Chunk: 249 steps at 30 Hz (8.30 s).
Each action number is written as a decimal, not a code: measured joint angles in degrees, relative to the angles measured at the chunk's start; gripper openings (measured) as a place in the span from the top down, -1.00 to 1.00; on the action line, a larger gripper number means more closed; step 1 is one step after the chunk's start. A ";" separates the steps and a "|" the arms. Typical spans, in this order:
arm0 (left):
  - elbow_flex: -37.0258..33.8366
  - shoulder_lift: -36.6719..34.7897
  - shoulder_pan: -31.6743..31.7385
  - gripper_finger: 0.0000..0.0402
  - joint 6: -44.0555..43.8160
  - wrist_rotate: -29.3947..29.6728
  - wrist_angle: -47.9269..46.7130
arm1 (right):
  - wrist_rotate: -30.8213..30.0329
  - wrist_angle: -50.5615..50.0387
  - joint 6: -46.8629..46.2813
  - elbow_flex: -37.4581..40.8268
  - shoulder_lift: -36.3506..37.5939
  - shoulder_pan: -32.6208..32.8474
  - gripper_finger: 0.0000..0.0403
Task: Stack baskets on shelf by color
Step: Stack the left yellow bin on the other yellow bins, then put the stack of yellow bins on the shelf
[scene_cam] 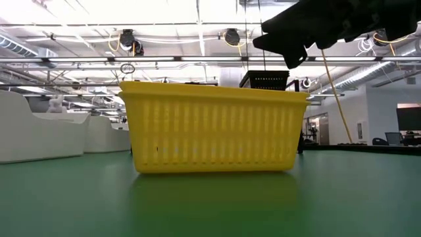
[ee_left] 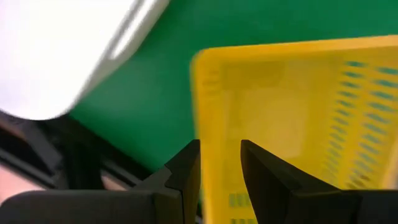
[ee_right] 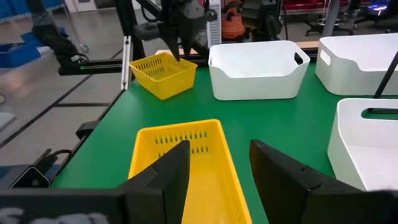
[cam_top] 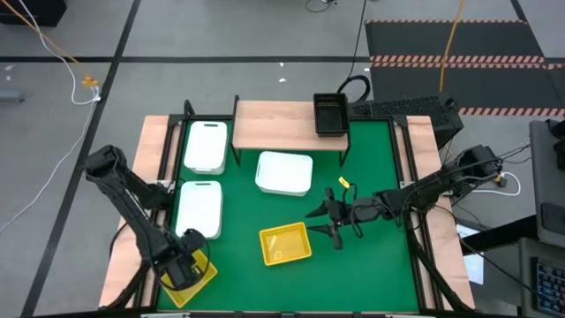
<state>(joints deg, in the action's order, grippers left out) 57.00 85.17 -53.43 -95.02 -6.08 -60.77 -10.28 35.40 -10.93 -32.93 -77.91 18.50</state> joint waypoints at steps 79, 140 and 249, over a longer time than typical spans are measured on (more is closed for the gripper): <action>26.90 12.09 45.72 0.98 72.99 -5.86 18.06 | 2.78 -9.99 -0.45 -0.07 -0.02 -0.04 0.21; -4.62 -17.58 18.36 0.47 35.75 49.02 13.64 | -2.62 -38.60 6.23 -29.57 -18.07 -14.33 0.21; -4.43 -12.15 28.38 0.47 116.94 83.99 66.93 | -50.05 -6.24 -4.35 -33.86 -21.62 -25.09 0.95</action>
<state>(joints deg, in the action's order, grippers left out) 52.57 73.02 -25.06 21.93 77.91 6.16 -60.33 29.16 -15.28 -66.78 -99.53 -6.59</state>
